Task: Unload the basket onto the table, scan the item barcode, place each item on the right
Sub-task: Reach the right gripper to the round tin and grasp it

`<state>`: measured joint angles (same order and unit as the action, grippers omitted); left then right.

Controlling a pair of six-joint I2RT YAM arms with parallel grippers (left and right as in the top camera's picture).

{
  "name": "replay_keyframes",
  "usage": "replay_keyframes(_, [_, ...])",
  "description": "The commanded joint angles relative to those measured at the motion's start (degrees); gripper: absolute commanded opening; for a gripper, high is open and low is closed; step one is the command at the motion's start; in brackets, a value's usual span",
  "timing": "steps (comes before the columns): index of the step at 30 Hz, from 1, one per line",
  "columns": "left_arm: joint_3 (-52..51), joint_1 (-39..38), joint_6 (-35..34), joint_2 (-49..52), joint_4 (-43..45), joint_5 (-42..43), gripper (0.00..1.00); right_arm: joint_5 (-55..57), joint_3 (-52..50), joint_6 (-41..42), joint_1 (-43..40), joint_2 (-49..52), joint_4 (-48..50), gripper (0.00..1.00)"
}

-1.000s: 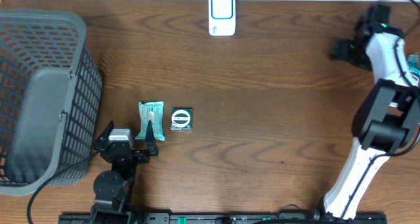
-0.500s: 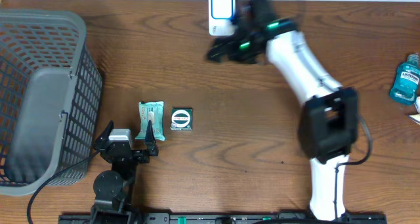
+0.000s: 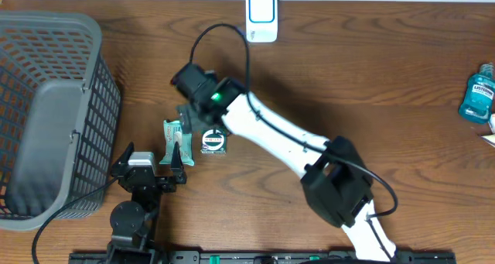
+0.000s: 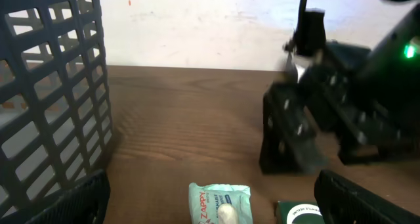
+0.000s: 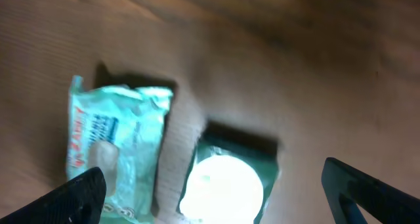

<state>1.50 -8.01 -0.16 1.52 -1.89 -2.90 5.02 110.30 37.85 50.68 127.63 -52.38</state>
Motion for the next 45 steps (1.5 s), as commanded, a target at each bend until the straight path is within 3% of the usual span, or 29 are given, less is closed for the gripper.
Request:
replay_keyframes(1, [-1.25, 0.22, 0.15, -0.11, -1.95, -0.52, 0.98, 6.97, 0.37, 9.05, 0.24, 3.98, -2.47, 0.99])
replay_keyframes(12, [-1.25, 0.22, 0.15, -0.11, -1.95, -0.50, 0.98, 1.20, 0.37, 8.31, 0.33, 10.29, -3.82, 0.99])
replay_keyframes(23, [-1.25, 0.22, 0.15, -0.11, -1.95, -0.50, 0.98, -0.85, 0.37, 2.67, 0.04, 11.39, -10.82, 0.60])
replay_keyframes(31, [-1.25, 0.22, 0.15, -0.11, -1.95, -0.50, 0.98, -1.51, 0.39, -3.30, -3.04, 11.34, -14.93, 0.50])
replay_keyframes(38, [-1.25, 0.22, 0.13, -0.11, -1.95, -0.50, 0.98, -14.51, 0.48, -10.47, -11.43, 11.34, -19.56, 0.41])
replay_keyframes(45, [-1.25, 0.22, 0.15, -0.11, -1.95, -0.52, 0.98, -17.88, 0.48, -15.63, -21.94, 11.34, -27.52, 0.37])
